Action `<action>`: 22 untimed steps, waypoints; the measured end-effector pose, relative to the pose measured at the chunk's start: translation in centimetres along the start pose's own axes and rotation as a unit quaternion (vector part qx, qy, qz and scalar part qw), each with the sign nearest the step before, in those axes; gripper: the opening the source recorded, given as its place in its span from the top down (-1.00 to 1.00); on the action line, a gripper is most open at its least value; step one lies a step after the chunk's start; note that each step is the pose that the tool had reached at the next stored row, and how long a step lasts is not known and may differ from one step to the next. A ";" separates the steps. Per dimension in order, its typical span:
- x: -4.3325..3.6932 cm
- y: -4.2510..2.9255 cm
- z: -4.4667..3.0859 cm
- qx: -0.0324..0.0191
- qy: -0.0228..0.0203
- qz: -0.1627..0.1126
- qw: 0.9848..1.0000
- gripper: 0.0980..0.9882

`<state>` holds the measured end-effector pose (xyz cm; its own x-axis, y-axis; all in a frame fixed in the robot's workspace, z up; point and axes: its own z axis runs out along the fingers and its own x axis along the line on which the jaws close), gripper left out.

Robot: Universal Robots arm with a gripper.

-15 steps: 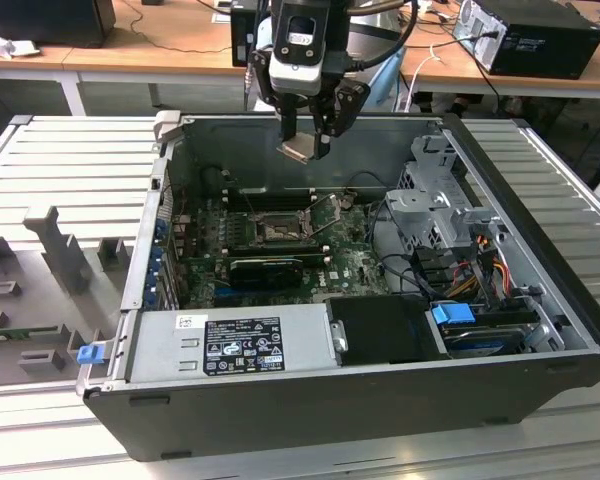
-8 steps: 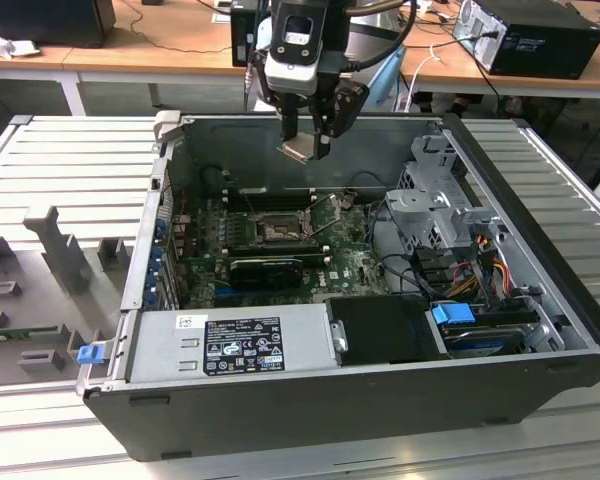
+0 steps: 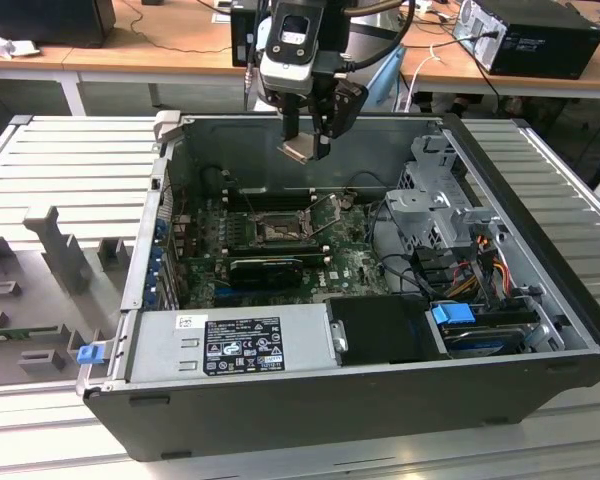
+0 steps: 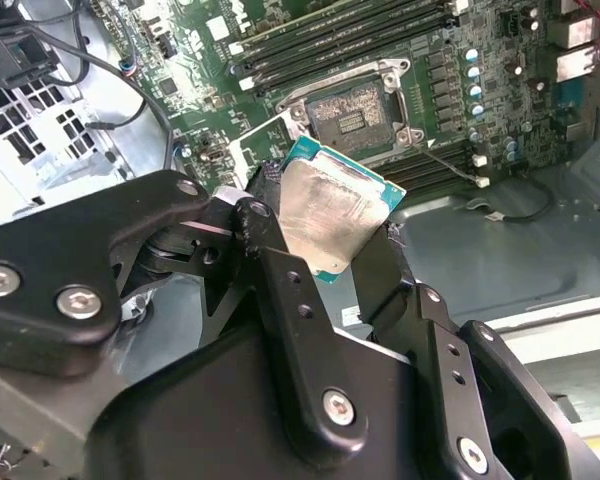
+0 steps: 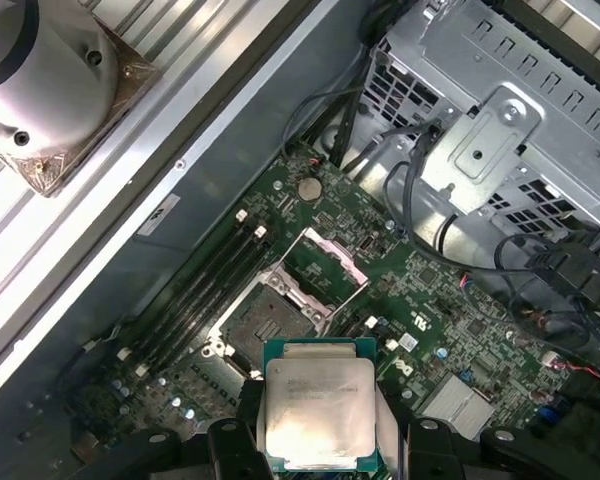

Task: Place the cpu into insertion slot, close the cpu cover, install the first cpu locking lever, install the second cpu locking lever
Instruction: 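Place the cpu into insertion slot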

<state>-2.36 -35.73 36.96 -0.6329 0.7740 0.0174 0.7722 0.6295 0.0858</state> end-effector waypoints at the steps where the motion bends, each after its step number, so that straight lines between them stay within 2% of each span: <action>1: 0.00 0.00 0.00 0.000 0.000 0.005 1.000 0.03; 8: 0.00 0.00 0.00 -0.001 -0.003 0.032 0.999 0.03; 22: 0.00 0.00 0.00 -0.001 -0.007 0.079 0.997 0.03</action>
<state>-2.36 -35.73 36.96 -0.5020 0.8647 0.0174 0.8624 0.4989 0.0857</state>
